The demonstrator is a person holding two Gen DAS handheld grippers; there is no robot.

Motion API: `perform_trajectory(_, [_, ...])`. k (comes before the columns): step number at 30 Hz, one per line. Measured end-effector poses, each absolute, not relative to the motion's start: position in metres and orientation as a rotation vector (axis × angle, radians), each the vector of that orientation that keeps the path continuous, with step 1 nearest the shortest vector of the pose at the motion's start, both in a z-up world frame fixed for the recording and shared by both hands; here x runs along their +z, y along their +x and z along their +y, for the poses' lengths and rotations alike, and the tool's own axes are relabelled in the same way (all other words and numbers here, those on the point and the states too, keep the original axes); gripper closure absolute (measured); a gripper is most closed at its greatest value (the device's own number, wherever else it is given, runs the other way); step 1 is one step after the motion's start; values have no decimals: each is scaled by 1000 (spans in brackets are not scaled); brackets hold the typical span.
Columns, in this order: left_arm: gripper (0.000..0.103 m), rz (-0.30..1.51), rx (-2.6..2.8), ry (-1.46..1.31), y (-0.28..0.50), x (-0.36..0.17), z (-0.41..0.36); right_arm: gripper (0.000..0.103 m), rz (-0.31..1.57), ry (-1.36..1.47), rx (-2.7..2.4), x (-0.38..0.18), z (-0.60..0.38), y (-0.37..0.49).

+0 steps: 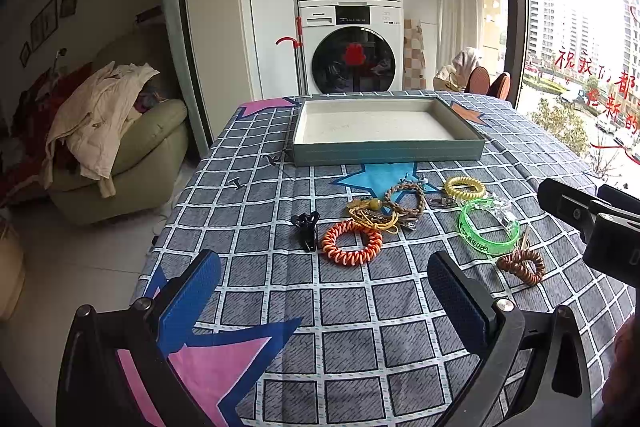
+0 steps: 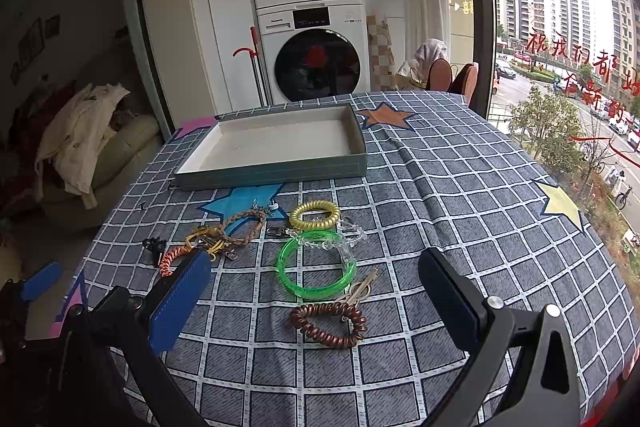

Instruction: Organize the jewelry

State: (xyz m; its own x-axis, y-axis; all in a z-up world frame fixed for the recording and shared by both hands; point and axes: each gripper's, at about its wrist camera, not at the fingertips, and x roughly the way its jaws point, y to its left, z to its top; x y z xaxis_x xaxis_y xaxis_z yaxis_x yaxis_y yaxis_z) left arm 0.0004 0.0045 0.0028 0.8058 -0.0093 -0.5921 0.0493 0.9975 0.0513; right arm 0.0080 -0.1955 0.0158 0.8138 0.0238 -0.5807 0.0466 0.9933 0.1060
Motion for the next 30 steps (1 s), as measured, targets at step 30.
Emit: perform_trajectory(30, [0, 695, -29, 25, 11, -2, 16, 0, 615, 125, -35, 15, -201, 7])
